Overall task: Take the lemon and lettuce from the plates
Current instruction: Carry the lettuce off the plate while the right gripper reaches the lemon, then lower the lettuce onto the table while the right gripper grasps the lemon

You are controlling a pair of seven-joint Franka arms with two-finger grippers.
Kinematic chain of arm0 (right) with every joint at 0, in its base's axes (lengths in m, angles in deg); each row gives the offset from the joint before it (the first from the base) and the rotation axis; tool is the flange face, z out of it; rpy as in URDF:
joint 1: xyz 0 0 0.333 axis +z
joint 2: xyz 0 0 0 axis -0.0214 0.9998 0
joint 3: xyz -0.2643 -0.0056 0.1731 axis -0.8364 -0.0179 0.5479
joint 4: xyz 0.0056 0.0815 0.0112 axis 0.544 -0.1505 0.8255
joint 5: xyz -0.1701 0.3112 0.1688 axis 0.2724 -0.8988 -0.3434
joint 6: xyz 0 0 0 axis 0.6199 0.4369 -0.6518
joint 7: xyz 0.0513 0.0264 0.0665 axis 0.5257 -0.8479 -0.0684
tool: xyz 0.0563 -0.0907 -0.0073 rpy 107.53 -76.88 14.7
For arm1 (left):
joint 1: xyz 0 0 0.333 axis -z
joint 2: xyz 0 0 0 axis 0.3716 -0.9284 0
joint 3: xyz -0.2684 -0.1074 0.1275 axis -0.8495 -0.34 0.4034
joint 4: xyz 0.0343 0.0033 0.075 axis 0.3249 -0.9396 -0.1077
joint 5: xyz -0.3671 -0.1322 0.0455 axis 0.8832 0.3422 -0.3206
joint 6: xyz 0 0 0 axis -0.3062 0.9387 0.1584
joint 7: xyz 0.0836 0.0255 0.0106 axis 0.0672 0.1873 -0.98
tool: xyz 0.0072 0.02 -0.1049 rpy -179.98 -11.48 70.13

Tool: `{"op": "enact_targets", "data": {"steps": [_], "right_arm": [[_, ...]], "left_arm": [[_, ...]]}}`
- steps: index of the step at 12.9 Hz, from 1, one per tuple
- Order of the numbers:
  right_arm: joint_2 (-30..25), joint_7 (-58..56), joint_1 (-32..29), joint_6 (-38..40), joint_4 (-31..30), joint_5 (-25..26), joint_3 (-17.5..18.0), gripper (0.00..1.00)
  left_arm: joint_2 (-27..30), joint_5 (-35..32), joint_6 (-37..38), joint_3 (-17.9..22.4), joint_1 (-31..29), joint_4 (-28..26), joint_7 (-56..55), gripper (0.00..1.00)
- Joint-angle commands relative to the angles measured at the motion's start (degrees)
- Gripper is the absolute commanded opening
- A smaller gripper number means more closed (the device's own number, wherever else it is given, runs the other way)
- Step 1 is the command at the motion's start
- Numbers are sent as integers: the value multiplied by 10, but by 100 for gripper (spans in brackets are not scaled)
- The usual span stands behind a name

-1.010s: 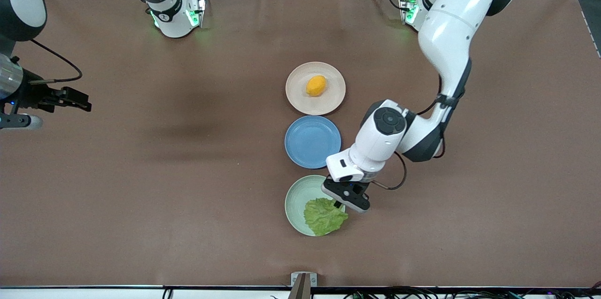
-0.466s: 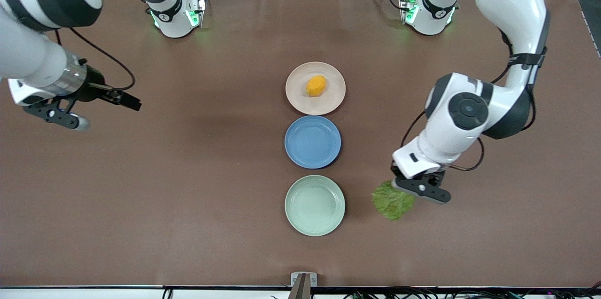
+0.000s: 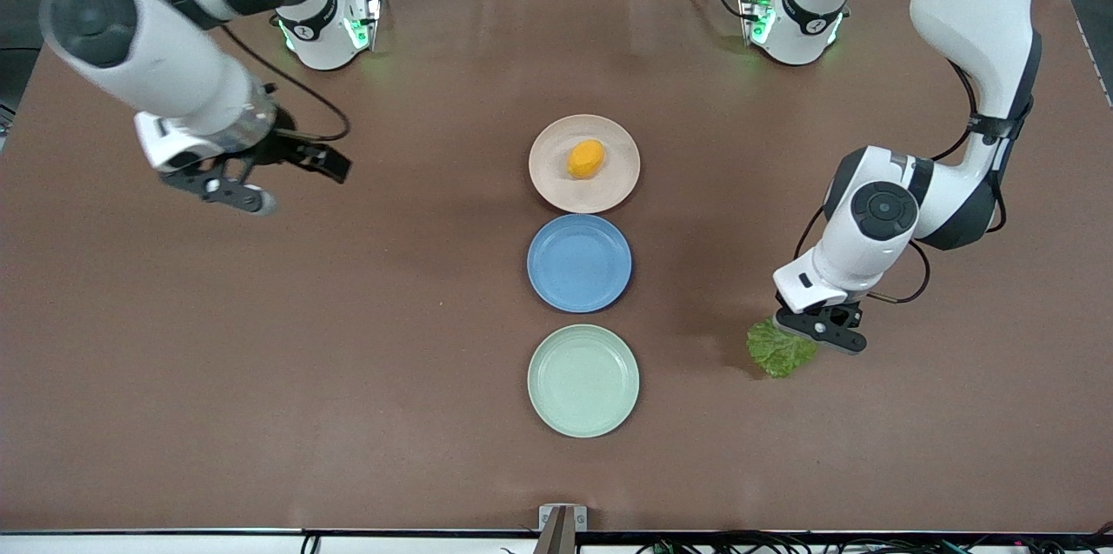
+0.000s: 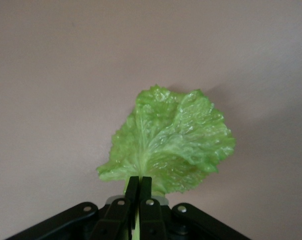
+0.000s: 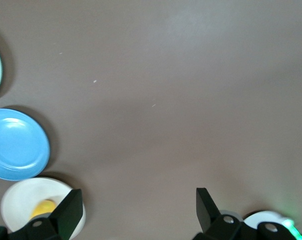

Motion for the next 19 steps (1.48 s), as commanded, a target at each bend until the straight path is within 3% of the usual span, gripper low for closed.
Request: {"op": "enact_targets", "data": {"steps": [1,3,4,5,6,9,11,16,19], "right_arm": [[-4,161,92,-66,-39,-3,-1,100],[0,267,157,-158,-92,-3,-1,100],[10,325,185,-197,-111,-2,-1,100],[36,384,217,-219,-112,-2,-1,100],[62,435,244,-246,-111,-2,-1,100],[136,573,310,-339,-107,11,-2,100],[186,615,334,-368,-90,28,-3,100],[290,648,369,-392,-25,49,-5,100],[319,652,383,-427,-24,60,-5,97]], "left_arm": [[-1,-17,-88,-4,-42,-66,0,0],[-10,-17,-89,-4,-43,-63,0,4],[-10,-17,-89,-4,-46,-61,1,24],[-10,-17,-89,-5,-46,-59,1,65],[-8,-18,-89,-4,-45,-58,4,100],[9,-14,-62,-6,-43,-47,-4,100],[20,-8,20,-20,-43,-7,-5,100],[52,80,194,-51,-43,96,-17,100],[87,95,270,-48,-46,114,-28,100]]}}
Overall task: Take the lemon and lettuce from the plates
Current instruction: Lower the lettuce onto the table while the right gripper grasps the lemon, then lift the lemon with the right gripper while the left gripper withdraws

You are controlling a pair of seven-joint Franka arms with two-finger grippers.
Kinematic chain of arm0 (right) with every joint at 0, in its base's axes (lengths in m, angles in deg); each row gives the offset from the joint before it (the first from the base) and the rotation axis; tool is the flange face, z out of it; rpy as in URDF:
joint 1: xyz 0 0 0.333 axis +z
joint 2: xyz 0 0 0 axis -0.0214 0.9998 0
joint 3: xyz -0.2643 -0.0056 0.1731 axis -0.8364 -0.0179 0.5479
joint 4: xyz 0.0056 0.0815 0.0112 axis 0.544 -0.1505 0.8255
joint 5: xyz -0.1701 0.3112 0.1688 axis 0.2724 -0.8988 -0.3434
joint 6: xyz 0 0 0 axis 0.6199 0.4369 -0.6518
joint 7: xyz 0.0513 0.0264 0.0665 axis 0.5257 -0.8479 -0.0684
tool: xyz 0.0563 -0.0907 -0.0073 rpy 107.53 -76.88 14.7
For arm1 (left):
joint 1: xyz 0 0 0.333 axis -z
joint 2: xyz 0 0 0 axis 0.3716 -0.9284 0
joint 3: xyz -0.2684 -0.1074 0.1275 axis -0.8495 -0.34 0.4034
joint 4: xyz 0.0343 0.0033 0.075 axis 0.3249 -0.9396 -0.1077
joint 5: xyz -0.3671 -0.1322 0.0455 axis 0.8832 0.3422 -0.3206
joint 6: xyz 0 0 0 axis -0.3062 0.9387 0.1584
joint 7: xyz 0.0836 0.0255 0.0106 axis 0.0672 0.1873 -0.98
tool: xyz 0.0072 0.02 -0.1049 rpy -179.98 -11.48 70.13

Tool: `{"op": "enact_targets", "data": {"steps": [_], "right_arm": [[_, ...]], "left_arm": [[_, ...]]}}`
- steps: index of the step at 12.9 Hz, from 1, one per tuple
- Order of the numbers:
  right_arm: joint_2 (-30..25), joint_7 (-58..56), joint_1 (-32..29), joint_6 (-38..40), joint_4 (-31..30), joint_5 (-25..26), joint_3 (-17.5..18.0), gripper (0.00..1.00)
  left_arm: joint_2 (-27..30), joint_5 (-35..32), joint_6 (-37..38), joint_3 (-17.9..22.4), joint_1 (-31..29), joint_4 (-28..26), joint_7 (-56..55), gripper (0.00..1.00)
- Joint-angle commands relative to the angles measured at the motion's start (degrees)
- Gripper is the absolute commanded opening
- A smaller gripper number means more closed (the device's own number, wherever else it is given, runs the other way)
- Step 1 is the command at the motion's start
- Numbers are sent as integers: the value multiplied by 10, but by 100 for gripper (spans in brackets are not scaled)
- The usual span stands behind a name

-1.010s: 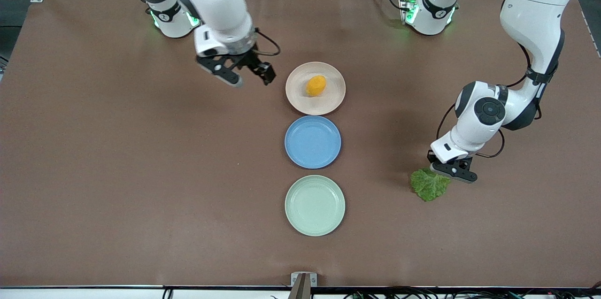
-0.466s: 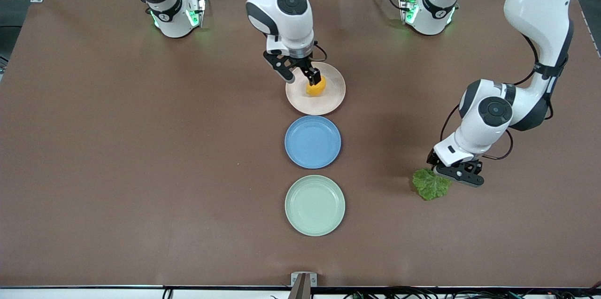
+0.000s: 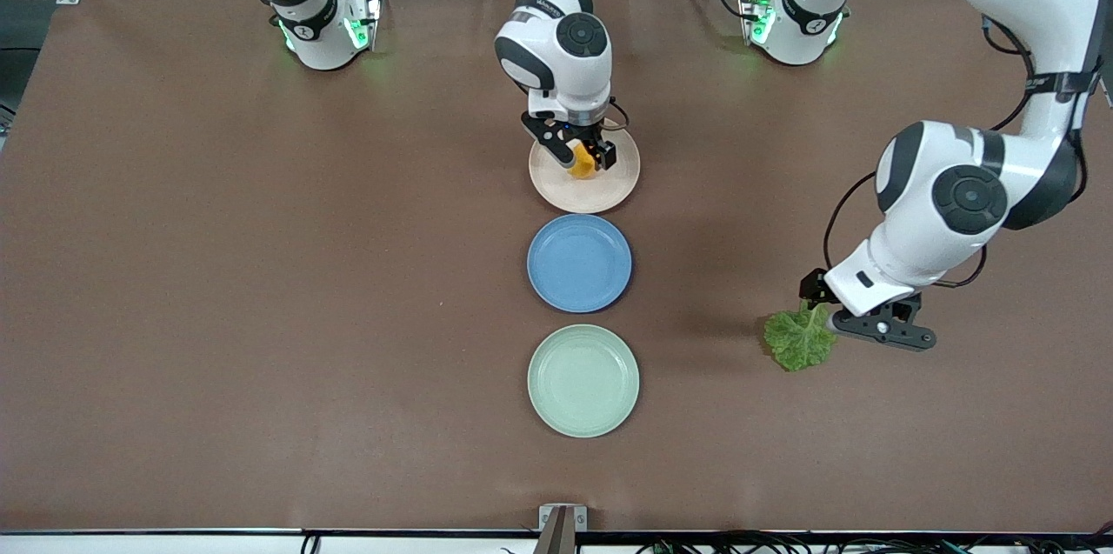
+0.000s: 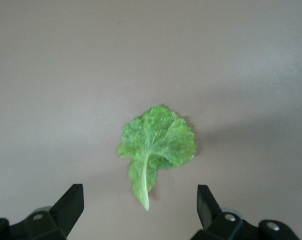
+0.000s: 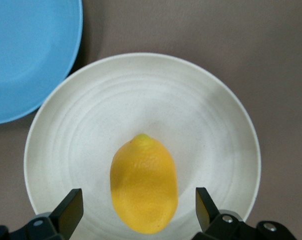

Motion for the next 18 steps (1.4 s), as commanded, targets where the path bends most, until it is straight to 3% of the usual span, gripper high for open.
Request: {"op": "enact_targets", "data": {"steps": [1,4,6,9,11,13,18], "right_arm": [[25,22,19,-13,12,18,-8,95],[29,23,21,-11,11,32,-8,78],[29,22,20,-11,10,35,-8,58],[26,16,11,-5,11,51,-8,4],[19,-17,-15,-3,10,58,-8,0],[-16,-95,-60,48,9,58,-8,0],[-87,-386,-225,92,-19,52,-4,0]], "left_arm": [[36,12,58,1,-11,4,-33,100],[76,15,97,-5,-10,4,-74,100],[92,37,124,-4,-16,5,-76,100],[100,40,190,-4,-20,50,-75,100],[100,41,236,-5,-20,89,-70,100],[99,61,250,0,-23,120,-68,100],[99,83,301,0,-42,171,-53,100]]}}
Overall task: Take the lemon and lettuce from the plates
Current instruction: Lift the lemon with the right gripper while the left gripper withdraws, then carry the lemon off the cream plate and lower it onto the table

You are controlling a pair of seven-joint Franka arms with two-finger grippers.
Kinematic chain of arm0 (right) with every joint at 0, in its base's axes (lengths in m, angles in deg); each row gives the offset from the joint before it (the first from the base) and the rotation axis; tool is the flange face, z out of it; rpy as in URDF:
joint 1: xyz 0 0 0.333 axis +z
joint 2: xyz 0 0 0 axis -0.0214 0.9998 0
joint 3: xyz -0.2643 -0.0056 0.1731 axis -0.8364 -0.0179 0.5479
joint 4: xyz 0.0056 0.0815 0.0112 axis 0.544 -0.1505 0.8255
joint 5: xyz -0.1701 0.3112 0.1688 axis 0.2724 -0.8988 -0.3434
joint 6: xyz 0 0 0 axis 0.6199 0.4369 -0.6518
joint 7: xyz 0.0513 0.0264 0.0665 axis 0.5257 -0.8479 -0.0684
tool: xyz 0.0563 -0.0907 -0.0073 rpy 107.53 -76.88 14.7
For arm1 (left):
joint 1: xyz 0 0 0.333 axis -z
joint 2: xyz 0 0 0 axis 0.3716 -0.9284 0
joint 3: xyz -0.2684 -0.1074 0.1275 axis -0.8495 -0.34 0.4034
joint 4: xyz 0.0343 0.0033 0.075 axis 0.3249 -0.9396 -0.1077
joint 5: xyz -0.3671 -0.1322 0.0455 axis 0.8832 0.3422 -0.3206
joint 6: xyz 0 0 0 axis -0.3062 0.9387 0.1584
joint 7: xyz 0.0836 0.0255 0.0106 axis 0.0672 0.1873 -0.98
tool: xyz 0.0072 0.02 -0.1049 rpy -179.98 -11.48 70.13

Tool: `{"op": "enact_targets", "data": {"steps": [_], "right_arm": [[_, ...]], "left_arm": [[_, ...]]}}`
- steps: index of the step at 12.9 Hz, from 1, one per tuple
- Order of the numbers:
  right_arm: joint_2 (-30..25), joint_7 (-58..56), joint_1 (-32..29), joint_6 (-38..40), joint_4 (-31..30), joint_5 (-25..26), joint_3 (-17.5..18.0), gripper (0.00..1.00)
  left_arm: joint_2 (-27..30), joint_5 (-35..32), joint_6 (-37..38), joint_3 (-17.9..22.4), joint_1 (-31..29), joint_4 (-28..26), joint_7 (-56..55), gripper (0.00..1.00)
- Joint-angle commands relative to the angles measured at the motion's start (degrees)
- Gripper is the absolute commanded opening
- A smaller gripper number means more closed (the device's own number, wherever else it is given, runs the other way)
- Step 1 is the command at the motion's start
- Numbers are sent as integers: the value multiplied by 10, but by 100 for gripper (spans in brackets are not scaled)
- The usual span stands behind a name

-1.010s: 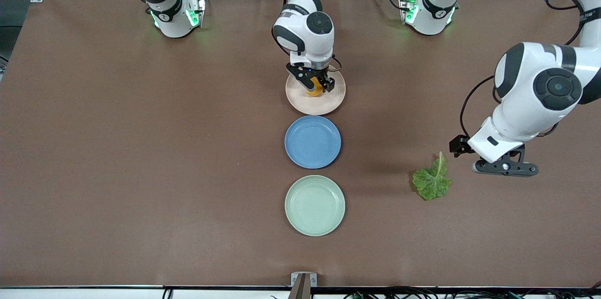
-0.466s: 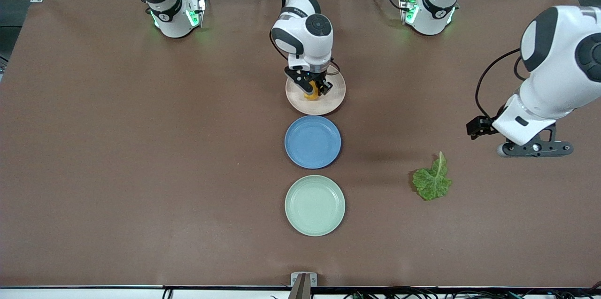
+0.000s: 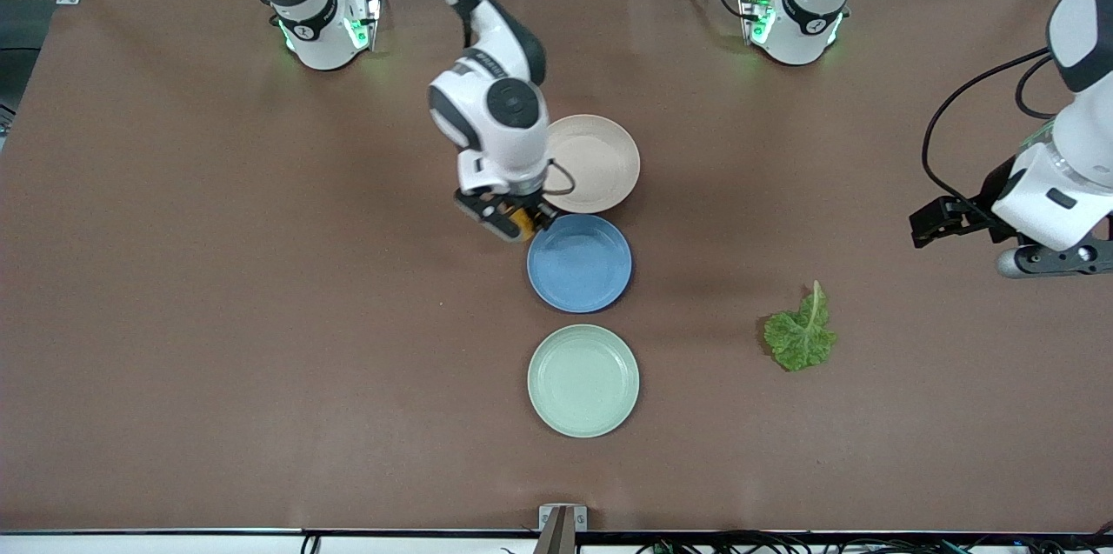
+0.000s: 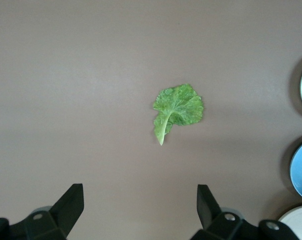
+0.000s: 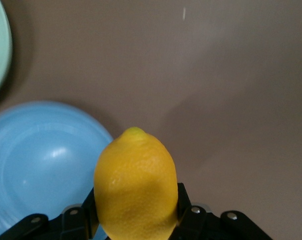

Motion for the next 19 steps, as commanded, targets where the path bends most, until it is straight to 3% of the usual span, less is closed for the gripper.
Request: {"op": "enact_targets", "data": {"steps": [1,5,9,15,17,19], "right_arm": [[-47,-139,-84,0,-59,6,17,0],[-84,-370,-203,-3,-122,4,17,0],[-87,-509,-281,-7,-147,3,17,0],[-77,-730,-405,-169,-253,-46,16,0],[-69,-747,-409,-174,-268,-47,17,1],[-62,-748,-403,-174,-268,-47,18,1]], "left_arm": [[-2,12,40,-4,-1,30,18,100],[-1,8,47,-12,4,35,17,100],[23,12,57,-12,5,35,18,100],[77,14,119,-14,0,20,11,100],[101,15,117,1,2,7,21,100],[116,14,115,51,48,-12,23,100]]}}
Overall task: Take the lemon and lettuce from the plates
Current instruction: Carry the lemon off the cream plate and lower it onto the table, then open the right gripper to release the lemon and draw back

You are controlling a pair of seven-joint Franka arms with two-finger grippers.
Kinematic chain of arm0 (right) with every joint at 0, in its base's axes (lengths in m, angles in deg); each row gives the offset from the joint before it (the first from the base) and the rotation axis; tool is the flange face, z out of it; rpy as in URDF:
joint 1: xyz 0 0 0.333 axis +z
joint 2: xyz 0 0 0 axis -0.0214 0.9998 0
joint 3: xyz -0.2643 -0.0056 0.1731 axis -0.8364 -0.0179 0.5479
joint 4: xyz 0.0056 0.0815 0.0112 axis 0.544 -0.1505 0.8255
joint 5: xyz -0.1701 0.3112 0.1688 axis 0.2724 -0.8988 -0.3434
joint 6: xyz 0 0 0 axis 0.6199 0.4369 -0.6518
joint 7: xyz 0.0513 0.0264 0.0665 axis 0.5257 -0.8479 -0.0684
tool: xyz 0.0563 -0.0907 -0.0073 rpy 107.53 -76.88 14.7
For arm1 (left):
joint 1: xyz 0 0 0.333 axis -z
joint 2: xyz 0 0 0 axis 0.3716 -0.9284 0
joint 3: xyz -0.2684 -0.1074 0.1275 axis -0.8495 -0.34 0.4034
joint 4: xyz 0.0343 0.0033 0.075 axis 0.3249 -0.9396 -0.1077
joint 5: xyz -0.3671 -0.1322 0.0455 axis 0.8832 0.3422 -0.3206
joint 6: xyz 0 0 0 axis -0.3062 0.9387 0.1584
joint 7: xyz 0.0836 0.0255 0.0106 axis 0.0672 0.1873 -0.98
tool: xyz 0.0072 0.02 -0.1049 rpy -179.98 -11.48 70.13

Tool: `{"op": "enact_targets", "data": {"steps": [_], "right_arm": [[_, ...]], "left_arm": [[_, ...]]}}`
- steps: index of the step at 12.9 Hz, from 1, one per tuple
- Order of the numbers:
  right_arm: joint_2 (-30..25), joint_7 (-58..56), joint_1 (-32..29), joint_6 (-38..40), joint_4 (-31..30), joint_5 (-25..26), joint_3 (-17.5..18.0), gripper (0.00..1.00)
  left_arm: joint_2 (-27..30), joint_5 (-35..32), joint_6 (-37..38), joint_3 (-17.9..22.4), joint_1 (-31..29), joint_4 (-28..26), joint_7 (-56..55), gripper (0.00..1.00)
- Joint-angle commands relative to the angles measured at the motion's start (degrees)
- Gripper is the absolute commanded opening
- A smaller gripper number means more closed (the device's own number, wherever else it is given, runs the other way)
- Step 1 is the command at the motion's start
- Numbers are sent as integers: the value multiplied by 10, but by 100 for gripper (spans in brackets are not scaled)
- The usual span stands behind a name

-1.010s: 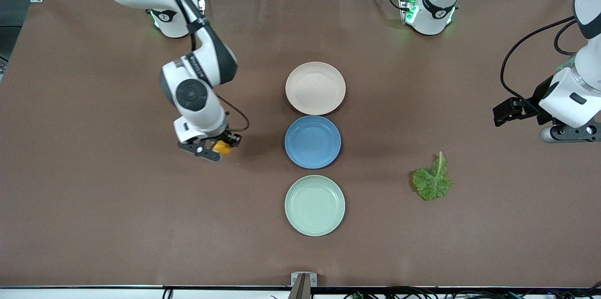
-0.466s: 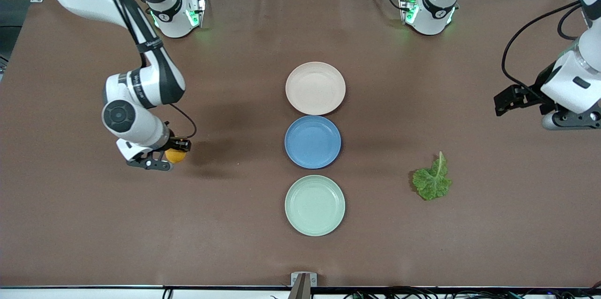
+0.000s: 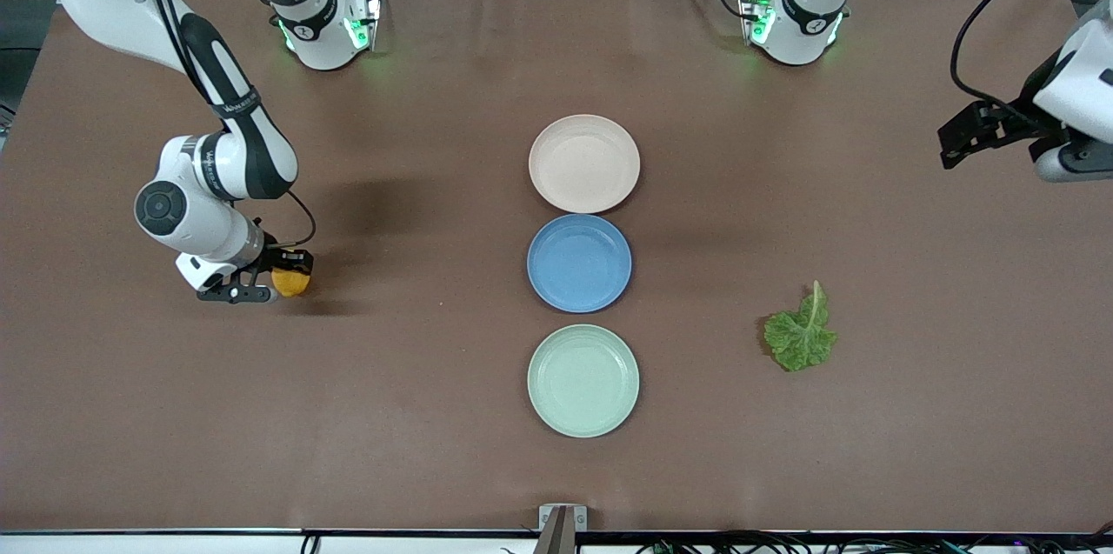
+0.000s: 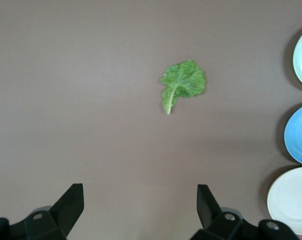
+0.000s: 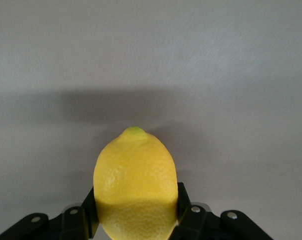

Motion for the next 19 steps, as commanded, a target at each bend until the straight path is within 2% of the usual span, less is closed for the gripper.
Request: {"op": "enact_targets", "data": {"steps": [1,3,10,11,12,13,15,19], "right_arm": [[-3,-11,2,-10,-12,-11,12,1],[4,-11,4,-10,-5,-33,22,1],[33,-10,11,-10,33,-42,23,2],[35,-10,10,-9,36,-42,23,9],[36,-9,10,-6,43,-43,23,48],[35,-7,9,-5,51,-43,23,99],[33,-6,11,25,84,-43,22,100],[25,-10,7,254,227,-35,18,100]], "left_arm": [[30,12,-1,62,47,-35,14,100],[39,12,-3,92,77,-44,15,100],[26,23,-53,88,75,-50,14,100],[26,30,-67,88,74,-55,14,100],[26,32,-72,88,75,-56,17,100],[24,32,-83,86,77,-65,18,100],[27,33,-84,86,77,-70,18,100],[22,34,-97,85,81,-70,18,100]]}}
